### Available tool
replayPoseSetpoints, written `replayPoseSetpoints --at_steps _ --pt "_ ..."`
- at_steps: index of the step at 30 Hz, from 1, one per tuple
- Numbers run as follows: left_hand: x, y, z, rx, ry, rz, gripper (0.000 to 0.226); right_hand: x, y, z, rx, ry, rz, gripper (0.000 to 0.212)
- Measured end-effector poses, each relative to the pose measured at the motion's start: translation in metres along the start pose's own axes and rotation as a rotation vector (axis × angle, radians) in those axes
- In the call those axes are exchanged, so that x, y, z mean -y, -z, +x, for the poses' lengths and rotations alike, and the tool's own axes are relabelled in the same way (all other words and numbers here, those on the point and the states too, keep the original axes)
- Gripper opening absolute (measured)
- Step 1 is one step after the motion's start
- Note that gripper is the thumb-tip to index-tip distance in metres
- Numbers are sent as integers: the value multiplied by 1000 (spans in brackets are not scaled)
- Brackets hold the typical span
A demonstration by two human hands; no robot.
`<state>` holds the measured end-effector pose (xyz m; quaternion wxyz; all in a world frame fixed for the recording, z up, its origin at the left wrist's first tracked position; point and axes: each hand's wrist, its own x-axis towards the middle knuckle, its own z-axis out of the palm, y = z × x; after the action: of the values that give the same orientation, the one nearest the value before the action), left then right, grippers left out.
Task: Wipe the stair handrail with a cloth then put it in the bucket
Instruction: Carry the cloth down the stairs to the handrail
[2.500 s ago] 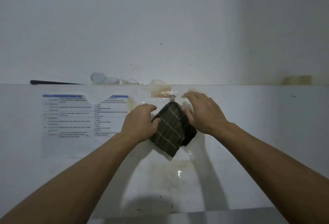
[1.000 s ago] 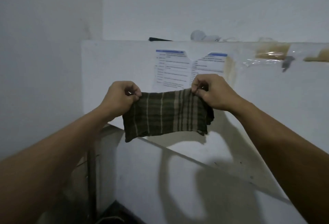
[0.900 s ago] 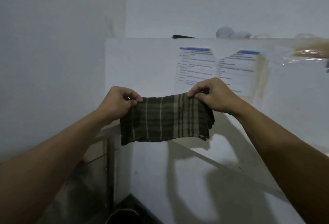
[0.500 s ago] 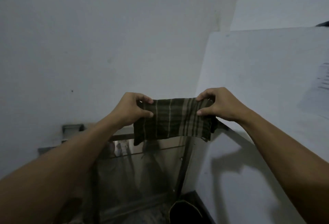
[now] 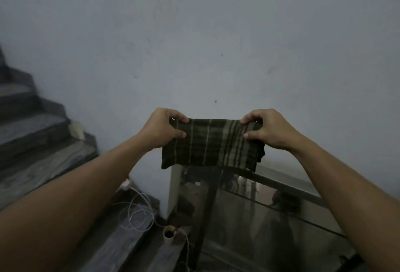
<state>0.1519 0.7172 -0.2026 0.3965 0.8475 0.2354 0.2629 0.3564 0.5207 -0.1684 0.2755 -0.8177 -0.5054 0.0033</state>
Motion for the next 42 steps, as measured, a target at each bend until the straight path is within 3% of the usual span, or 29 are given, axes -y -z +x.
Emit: replayPoseSetpoints --at_steps 12,21,26,42 --pt "73 107 -68 -358 307 245 38 95 -137 121 273 412 196 31" --pt "139 227 -124 -564 506 266 35 249 -238 182 398 684 229 30" --pt "174 324 -138 -661 568 345 36 354 -283 221 468 747 290 28" --pt "184 585 -113 -826 639 410 37 624 -306 361 510 906 372 30"
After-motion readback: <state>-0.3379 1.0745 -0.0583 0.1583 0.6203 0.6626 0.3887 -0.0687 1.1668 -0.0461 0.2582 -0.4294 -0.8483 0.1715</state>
